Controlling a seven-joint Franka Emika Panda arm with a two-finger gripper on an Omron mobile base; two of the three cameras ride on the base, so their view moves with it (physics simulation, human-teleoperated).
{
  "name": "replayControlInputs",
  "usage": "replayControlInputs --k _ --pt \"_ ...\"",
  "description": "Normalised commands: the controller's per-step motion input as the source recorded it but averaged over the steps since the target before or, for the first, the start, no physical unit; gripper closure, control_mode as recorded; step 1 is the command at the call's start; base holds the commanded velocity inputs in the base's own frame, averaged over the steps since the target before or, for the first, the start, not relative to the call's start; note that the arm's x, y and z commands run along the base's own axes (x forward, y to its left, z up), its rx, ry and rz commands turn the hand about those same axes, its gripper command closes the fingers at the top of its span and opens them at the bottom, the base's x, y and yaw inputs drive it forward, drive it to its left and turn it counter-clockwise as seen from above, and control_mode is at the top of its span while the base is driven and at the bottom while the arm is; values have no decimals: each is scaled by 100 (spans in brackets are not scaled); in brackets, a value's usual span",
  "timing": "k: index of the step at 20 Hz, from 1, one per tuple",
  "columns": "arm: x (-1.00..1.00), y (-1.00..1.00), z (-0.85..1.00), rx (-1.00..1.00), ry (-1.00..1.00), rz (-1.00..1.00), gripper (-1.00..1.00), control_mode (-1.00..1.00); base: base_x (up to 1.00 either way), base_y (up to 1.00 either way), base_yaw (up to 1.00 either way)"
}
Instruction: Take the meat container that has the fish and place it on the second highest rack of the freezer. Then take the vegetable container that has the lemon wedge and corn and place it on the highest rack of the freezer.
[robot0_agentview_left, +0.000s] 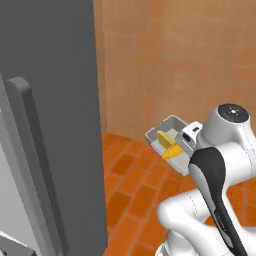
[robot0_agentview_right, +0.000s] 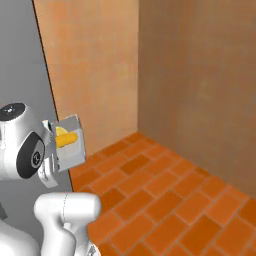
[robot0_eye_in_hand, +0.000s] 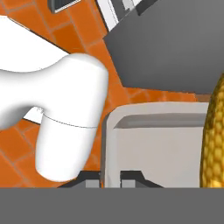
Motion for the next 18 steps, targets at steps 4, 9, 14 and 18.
replayControlInputs --k 4,9,14,18 --pt "0 0 0 0 0 0 100 100 0 36 60" --pt "0 0 0 0 0 0 100 100 -5 14 51" --pt "0 0 0 0 0 0 100 100 -14 1 40" --pt "0 0 0 0 0 0 100 100 0 6 36"
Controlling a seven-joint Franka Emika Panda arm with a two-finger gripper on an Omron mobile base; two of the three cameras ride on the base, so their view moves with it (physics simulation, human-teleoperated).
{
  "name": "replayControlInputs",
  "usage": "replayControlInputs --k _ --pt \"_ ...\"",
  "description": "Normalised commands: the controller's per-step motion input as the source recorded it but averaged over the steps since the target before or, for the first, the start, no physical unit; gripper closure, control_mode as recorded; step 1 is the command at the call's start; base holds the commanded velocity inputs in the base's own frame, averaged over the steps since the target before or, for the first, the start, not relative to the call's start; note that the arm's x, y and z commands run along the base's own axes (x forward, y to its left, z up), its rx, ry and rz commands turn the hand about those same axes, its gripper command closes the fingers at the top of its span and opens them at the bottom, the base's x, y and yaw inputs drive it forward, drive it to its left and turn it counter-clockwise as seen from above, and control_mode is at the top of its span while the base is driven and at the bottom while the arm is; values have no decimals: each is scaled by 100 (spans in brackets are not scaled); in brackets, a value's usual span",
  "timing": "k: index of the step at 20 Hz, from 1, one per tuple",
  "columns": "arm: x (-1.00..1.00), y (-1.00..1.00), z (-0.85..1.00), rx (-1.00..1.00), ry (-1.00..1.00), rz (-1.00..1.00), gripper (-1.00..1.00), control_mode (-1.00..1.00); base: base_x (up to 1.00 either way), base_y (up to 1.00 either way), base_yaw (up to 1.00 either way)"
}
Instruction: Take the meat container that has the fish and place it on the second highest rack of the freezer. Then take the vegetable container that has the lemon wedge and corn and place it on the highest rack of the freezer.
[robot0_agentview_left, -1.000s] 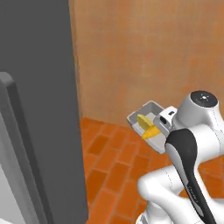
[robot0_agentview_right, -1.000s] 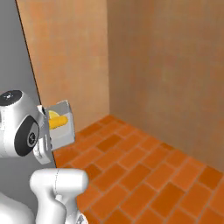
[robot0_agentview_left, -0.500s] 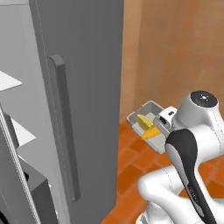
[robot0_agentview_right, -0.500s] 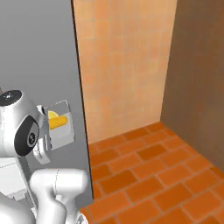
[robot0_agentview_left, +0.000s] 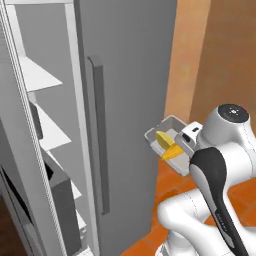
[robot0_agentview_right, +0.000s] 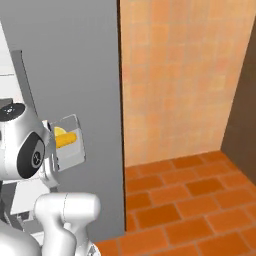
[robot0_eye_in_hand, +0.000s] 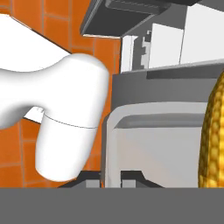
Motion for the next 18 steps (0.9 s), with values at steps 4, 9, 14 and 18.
replayControlInputs --k 4,9,14,18 --pt "0 0 0 0 0 0 100 100 0 9 28" --pt "0 0 0 0 0 0 100 100 3 27 36" --pt "0 0 0 0 0 0 100 100 16 22 43" --pt "0 0 0 0 0 0 100 100 41 7 39"
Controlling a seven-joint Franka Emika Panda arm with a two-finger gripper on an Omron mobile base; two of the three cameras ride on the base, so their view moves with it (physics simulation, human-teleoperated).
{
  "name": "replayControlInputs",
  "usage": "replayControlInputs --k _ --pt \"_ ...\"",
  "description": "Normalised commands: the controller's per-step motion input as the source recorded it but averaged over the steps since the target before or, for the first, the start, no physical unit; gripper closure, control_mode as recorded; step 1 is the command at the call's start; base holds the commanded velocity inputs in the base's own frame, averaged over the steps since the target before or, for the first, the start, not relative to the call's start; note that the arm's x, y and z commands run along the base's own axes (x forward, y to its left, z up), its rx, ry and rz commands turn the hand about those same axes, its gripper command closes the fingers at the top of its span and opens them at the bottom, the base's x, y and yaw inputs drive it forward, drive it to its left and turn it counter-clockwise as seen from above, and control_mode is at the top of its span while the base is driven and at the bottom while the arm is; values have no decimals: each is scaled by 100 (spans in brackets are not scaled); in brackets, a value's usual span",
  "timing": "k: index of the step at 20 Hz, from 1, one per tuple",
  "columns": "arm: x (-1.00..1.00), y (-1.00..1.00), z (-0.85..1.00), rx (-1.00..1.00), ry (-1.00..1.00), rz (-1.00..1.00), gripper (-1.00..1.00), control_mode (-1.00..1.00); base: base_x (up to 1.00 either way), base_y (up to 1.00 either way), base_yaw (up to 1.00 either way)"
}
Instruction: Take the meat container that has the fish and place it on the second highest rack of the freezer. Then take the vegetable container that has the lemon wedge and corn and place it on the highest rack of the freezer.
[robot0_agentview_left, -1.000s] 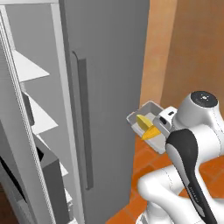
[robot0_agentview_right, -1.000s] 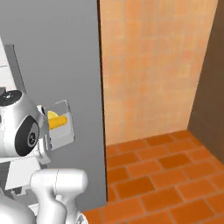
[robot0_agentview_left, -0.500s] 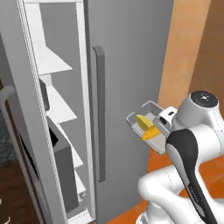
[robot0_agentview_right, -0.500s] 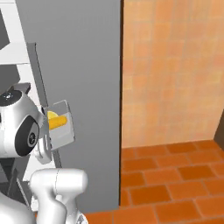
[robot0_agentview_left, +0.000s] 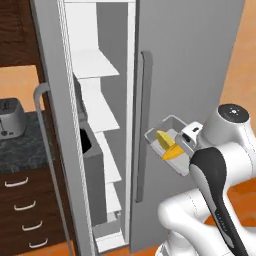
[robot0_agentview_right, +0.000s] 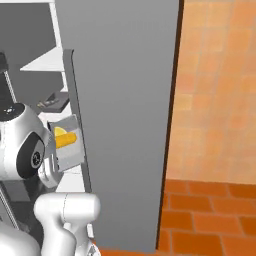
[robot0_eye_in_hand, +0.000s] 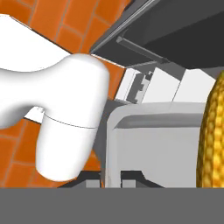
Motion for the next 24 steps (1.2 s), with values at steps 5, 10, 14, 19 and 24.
replayControlInputs --k 5,10,14,19,24 --pt "0 0 0 0 0 0 100 100 44 10 40" --pt "0 0 0 0 0 0 100 100 2 1 46" --pt "0 0 0 0 0 0 100 100 12 0 41" --pt "0 0 0 0 0 0 100 100 40 -3 31" --pt "0 0 6 2 -3 2 100 -100 27 -7 19"
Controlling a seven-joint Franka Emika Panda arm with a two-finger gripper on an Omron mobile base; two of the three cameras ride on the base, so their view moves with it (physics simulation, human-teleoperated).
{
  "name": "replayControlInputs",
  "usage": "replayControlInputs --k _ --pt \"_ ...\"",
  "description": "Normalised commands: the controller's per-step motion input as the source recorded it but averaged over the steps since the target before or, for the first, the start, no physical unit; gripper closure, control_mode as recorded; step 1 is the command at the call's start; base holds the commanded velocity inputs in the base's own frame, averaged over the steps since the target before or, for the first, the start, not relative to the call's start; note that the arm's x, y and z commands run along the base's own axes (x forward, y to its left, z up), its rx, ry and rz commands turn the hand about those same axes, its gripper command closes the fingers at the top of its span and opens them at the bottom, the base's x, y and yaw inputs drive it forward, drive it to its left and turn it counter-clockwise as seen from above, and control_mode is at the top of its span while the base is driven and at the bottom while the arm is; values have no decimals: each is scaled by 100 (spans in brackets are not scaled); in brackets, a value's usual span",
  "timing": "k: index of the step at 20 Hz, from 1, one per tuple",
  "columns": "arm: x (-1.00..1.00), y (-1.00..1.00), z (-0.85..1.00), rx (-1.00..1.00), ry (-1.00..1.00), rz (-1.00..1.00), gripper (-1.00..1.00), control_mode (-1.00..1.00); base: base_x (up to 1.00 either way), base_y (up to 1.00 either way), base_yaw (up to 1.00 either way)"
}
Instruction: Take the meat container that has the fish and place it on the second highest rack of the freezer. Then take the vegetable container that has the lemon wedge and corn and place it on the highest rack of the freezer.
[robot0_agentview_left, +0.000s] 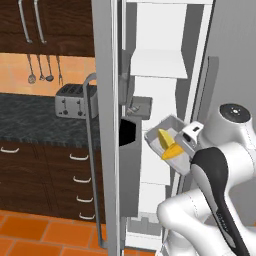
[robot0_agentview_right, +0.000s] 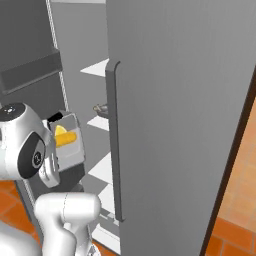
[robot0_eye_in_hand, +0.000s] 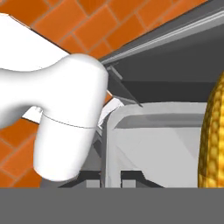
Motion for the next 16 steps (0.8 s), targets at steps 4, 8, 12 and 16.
replayControlInputs --k 4,8,12,16 --pt "-13 0 57 8 -16 -2 100 -100 0 0 0" --pt "-3 4 61 4 -16 -14 100 -100 0 0 0" --pt "0 2 83 13 0 -15 100 -100 0 0 0" --pt "5 5 72 11 -11 -5 100 -100 0 0 0"
